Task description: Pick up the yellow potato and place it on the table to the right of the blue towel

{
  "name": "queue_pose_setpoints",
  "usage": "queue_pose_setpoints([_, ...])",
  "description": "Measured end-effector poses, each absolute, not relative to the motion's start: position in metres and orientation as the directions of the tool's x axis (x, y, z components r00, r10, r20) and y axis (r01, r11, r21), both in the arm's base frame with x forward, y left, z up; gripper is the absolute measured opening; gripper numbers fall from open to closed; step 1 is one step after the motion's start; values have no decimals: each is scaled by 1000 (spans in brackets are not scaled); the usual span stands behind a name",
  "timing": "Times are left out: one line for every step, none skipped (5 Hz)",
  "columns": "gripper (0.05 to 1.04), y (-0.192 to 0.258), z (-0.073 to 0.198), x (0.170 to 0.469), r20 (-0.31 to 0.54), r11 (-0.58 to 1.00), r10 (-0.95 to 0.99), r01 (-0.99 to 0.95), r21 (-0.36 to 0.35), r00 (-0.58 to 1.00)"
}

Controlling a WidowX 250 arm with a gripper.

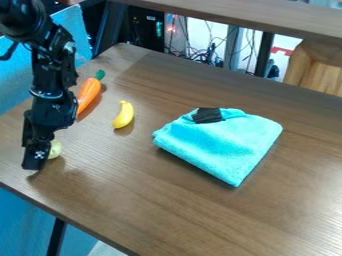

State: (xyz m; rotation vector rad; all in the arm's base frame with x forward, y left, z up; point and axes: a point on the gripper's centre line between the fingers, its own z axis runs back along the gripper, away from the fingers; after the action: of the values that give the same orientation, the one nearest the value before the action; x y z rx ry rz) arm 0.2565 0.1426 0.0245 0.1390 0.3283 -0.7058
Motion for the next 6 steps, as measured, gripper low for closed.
queue_pose_setpoints([1009,132,32,258,-293,769,-617,639,-28,730])
queue_pose_setpoints([958,130,37,264,-268,785,-602,618,-31,752])
queue_pose_setpoints([720,138,32,265,-316,825,-531,565,21,786])
queue_pose_setpoints([698,136,27,268,-364,816,-516,575,66,775])
queue_pose_setpoints([697,137,23,263,-393,811,-507,579,83,767])
queue_pose_setpoints([698,133,24,257,-412,834,-482,549,56,773])
